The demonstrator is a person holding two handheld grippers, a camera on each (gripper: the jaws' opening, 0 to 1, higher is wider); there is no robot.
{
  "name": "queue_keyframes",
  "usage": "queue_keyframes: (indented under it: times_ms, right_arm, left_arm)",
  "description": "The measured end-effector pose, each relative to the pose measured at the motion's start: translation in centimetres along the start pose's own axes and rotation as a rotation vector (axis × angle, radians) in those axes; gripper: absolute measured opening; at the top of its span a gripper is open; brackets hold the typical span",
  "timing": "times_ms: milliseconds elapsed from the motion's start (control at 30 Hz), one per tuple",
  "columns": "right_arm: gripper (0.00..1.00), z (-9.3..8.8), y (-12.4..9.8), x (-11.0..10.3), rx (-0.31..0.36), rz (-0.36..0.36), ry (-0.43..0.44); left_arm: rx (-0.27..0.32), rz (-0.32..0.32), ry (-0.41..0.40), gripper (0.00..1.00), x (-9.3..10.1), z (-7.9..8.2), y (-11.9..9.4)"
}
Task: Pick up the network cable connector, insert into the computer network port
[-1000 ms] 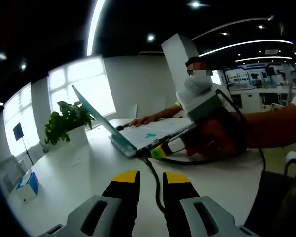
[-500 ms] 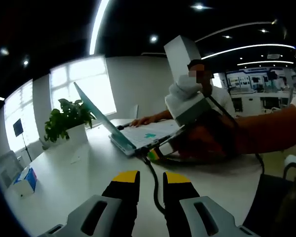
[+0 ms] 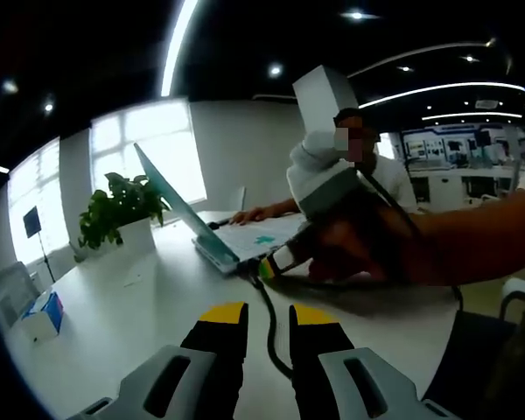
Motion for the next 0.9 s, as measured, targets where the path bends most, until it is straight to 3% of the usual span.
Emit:
queue_keyframes:
  times_ms: [700, 767, 800, 900]
  right_arm:
    - [0.02, 0.27, 0.14, 0.14, -0.050, -0.017, 0.020]
    - [0.02, 0.20, 0.20, 0.24, -0.052, -0.040, -0.004]
    - [0.02, 0.57, 0.29, 0.26, -0.020, -0.050, -0.013]
    - [0.02, 0.31, 0.28, -0.03, -0.047, -0.052, -0.012]
  left_arm:
    - [-0.021, -0.002, 0.024, 0.20, 0.07, -0.18, -0.30]
    - [-0.018, -0.004, 0.023, 0.20, 0.08, -0.10, -0.35]
    - [-0.016, -0.004, 0.022, 0.20, 0.07, -0.08, -0.37]
    - [-0.010, -0.003, 0.010, 0.20, -0.19, -0.20, -0.42]
Point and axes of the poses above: the point that each gripper's makers call its tool centre point, and the gripper's own axes: y roughly forward along the fingers, x roughly to its right, z roughly out of its top, the point moved 4 cm from there along -y, roughly backward along the fingers, and after that the axes turned 5 degrees about -x, right-handed, at the moved point
